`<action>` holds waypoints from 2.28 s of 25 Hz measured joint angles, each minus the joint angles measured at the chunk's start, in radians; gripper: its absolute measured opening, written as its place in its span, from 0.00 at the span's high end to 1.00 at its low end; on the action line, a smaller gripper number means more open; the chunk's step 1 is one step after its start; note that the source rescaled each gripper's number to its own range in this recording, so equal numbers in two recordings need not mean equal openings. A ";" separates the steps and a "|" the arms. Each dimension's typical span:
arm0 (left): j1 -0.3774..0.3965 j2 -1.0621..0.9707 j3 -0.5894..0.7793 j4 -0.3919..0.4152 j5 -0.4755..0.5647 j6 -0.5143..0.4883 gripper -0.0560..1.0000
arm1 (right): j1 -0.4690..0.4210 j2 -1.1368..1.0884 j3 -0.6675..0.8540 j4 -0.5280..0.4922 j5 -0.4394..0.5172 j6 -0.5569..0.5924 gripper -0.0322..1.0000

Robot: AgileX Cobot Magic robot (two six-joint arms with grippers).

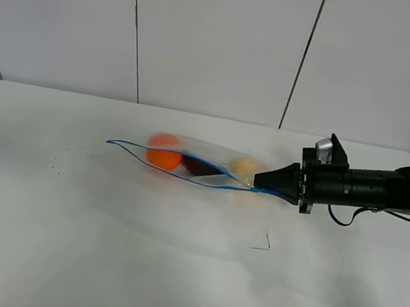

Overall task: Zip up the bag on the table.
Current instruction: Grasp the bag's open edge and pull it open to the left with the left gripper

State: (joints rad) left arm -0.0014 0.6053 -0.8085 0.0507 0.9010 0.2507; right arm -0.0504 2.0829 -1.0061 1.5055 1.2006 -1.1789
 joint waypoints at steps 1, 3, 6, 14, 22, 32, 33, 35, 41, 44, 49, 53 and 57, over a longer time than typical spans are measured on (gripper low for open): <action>-0.001 0.046 -0.023 0.004 -0.018 0.015 0.02 | 0.000 0.000 0.000 -0.004 0.000 0.001 0.97; -0.014 0.115 -0.054 0.023 -0.047 0.030 0.02 | 0.000 0.000 0.000 -0.004 0.000 0.003 0.97; -0.069 0.182 -0.068 0.076 -0.080 0.036 0.03 | 0.000 0.000 0.000 -0.004 0.000 0.006 0.97; -0.377 0.246 -0.069 0.359 -0.179 -0.072 0.03 | 0.000 0.000 0.000 -0.005 0.000 0.010 0.97; -0.753 0.507 -0.069 0.947 -0.165 -0.477 0.03 | 0.000 0.000 0.000 -0.002 0.000 0.014 0.97; -1.118 0.942 -0.070 1.510 -0.071 -0.988 0.03 | 0.000 0.000 0.000 0.008 0.000 0.034 0.97; -1.142 0.986 -0.070 1.549 -0.042 -1.034 0.03 | 0.000 0.000 0.000 0.013 0.000 0.035 0.97; -1.181 1.055 -0.070 1.636 0.008 -1.115 0.03 | 0.000 0.000 0.000 0.018 0.001 0.036 0.97; -1.248 1.192 -0.102 1.679 0.020 -1.254 0.04 | 0.000 0.000 0.000 0.027 0.001 0.039 0.97; -1.254 1.244 -0.140 1.680 -0.022 -1.274 0.04 | 0.000 0.000 0.000 0.031 0.001 0.040 0.97; -1.254 1.331 -0.248 1.682 -0.062 -1.281 0.06 | 0.000 0.000 0.000 0.031 0.001 0.040 0.97; -1.254 1.400 -0.327 1.685 -0.065 -1.283 0.06 | 0.000 0.000 0.000 0.031 0.001 0.040 0.97; -1.254 1.447 -0.382 1.685 -0.076 -1.283 0.06 | 0.000 0.000 0.000 0.031 0.001 0.041 0.97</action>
State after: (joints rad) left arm -1.2556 2.0527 -1.1903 1.7352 0.8253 -1.0322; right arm -0.0504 2.0829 -1.0061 1.5368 1.2018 -1.1375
